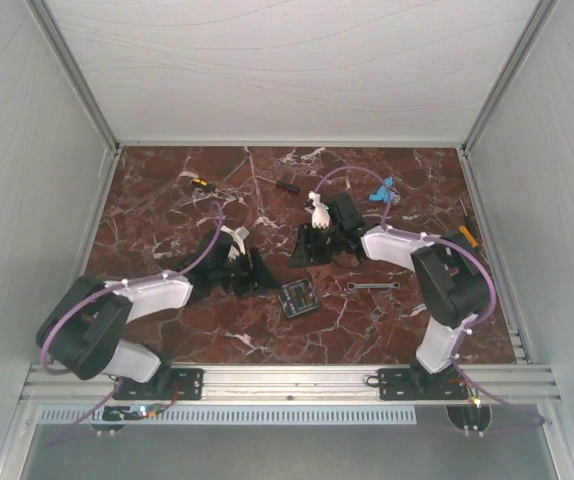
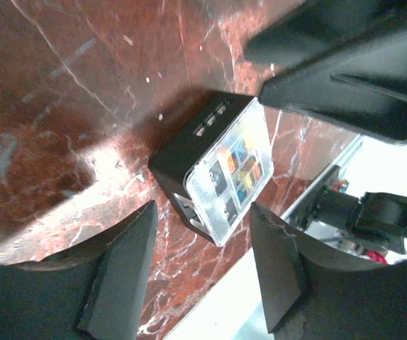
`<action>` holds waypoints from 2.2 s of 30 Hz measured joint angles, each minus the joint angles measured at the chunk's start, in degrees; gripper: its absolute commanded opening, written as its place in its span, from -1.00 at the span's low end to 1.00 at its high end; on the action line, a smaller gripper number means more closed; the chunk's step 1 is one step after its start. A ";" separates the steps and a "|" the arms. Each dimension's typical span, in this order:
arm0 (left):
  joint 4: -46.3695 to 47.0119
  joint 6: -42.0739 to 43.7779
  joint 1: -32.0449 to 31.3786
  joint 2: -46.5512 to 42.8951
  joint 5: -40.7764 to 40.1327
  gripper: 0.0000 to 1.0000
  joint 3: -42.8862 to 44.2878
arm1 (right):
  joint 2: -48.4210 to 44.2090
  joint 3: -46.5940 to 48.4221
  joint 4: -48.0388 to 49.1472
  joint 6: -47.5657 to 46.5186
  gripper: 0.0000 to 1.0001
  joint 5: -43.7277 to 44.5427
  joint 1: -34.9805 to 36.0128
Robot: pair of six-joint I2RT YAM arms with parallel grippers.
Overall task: Snap on the fuse box
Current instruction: Close the fuse box cover on the fuse box base.
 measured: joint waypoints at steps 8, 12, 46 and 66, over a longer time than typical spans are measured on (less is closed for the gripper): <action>-8.07 8.66 0.07 -1.07 -4.92 0.30 7.74 | -18.12 -13.29 -4.70 1.05 -0.06 4.85 -1.05; -6.51 9.97 0.07 3.85 -2.05 0.30 9.88 | -22.99 -19.56 -6.58 3.13 -0.06 4.70 1.27; 1.09 3.87 4.81 4.02 4.68 0.00 0.79 | -4.94 -13.88 11.58 10.16 -0.06 -3.19 -0.50; 7.58 0.50 2.84 6.51 3.02 -0.59 -2.19 | -4.39 -18.36 14.38 10.47 -0.42 -6.75 -0.44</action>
